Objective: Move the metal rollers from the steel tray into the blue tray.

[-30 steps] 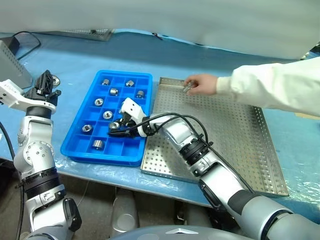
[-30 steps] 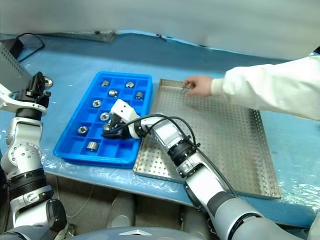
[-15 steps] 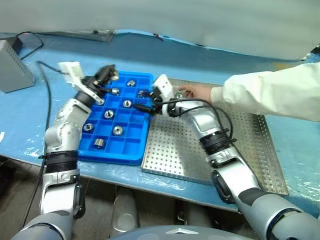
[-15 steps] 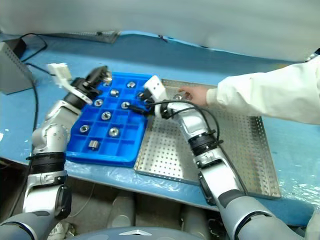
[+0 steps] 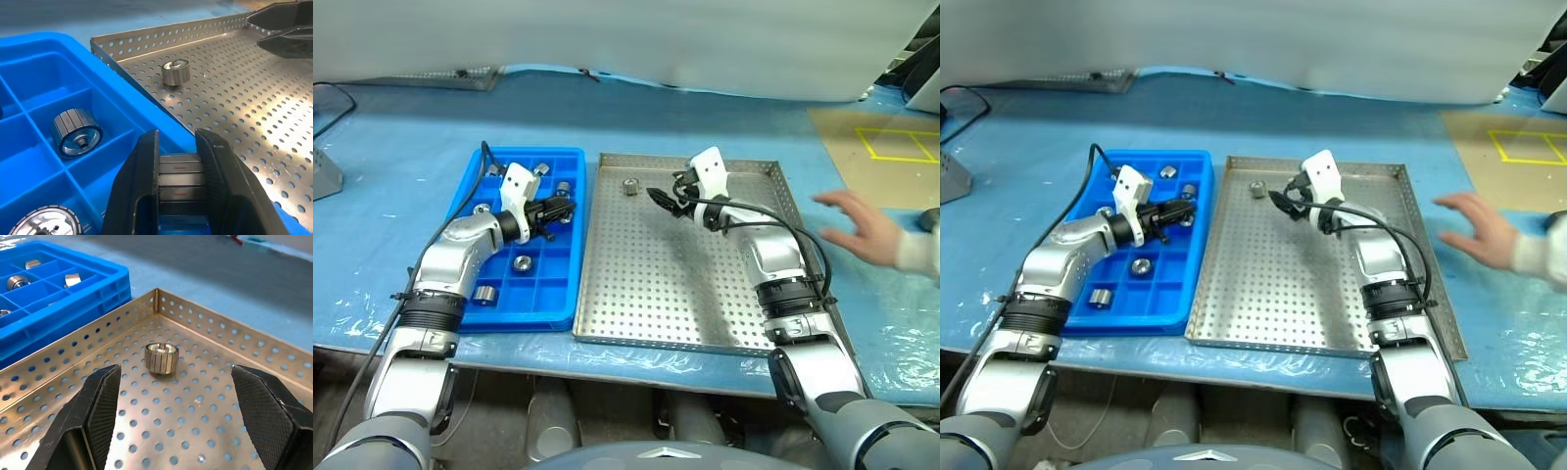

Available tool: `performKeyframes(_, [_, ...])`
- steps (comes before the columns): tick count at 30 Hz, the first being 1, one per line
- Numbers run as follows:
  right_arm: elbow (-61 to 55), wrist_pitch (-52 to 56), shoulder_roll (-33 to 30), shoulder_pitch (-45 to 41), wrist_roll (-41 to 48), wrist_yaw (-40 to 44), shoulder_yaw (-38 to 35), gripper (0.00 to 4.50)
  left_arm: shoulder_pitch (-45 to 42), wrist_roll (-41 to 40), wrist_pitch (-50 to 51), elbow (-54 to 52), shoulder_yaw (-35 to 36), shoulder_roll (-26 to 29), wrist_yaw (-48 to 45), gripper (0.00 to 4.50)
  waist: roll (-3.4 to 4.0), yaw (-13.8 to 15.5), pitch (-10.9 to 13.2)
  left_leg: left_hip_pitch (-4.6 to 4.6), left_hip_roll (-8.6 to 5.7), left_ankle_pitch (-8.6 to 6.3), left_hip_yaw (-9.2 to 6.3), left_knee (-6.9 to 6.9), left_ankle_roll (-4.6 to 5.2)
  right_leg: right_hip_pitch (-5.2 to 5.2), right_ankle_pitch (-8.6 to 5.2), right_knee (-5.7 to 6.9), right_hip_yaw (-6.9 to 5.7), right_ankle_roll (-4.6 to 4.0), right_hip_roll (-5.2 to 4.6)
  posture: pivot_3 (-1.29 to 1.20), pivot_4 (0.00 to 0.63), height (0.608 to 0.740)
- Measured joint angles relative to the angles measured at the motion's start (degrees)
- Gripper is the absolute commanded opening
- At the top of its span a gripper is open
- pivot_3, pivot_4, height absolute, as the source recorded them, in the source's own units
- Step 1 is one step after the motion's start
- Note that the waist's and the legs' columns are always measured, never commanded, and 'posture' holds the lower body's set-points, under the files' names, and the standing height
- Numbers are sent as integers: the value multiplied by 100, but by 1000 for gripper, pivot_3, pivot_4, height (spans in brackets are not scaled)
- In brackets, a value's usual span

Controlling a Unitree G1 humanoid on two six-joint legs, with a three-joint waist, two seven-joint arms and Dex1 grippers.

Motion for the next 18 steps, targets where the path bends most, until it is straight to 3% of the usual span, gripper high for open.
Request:
performKeyframes(4, [-5,5,36,-4,-1,-50,21,3717,215,157,78,-245,-76,37,-85,784,14,27,-8,8,-8,-2,13,-1,4,5,0,2,1,0,-16,-8,150,740])
performKeyframes(8, [61,-32,53,-80,-2,-53,46,3717,408,-252,647,-642,255,0,-67,784,14,25,-8,0,-12,-3,14,0,5,-2,0,9,-1,0,-24,13,150,740])
performKeyframes(12, [186,-140,105,-193,-3,-69,46,3717,569,-119,682,-876,266,314,-84,784,15,-2,-8,6,-8,-3,15,-6,7,-6,-1,7,-2,0,-24,32,150,740])
performKeyframes(18, [624,-355,298,-377,-1,-130,22,3754,821,-62,869,-1220,266,257,13,2775,15,13,-7,-7,-9,-5,15,-8,9,-16,-1,3,-4,0,-24,103,150,740])
